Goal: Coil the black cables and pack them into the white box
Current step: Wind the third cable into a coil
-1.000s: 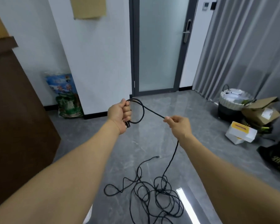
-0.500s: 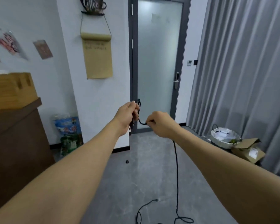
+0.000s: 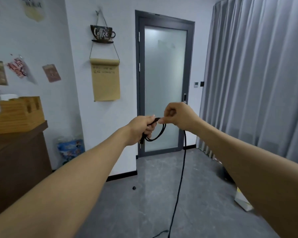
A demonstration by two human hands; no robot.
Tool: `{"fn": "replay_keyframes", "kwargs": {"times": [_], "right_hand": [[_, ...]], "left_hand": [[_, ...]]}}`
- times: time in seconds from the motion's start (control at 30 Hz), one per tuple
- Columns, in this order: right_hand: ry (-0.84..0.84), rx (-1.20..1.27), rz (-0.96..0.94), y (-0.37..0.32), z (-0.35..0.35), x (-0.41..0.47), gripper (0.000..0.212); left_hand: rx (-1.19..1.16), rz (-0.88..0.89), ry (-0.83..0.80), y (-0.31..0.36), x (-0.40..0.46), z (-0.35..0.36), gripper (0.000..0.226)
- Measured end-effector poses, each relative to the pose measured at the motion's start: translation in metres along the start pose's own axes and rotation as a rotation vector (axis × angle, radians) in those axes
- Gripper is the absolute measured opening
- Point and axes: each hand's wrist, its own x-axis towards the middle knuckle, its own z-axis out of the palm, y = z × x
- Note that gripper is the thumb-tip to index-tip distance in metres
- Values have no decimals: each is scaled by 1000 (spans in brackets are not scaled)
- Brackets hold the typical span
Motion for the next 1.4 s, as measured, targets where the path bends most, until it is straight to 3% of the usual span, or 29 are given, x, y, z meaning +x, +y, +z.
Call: {"fn": "replay_keyframes", "kwargs": {"times": [0.13,0.27,0.43,0.63,0.93,1.17,1.33,1.4], "right_hand": [[-150,116,57,6,-2,-6,23],[-235,262,63,1,3,-8,35],[-191,341,83,0,0,-6,29],[-165,343,118,5,-1,-3,34],[-46,369,218,39,3,-8,23],[178,204,271,68,1,-11,12],[49,-350,82,27,11,7,21],[-37,-412,-38,8,13,12,22]], "left_hand": [[-102,-59,-5,11,-8,-6,43],[-199,-61,-9,17,-10,-2,46],[-95,-19,-33,17,-8,3,42],[-196,9,12,16,-2,7,37],[-523,68,322,19,7,-18,36],[-585,106,656,12,11,-48,35],[-310,182,636,18,23,-28,35],[-196,207,581,19,27,-19,35]]}}
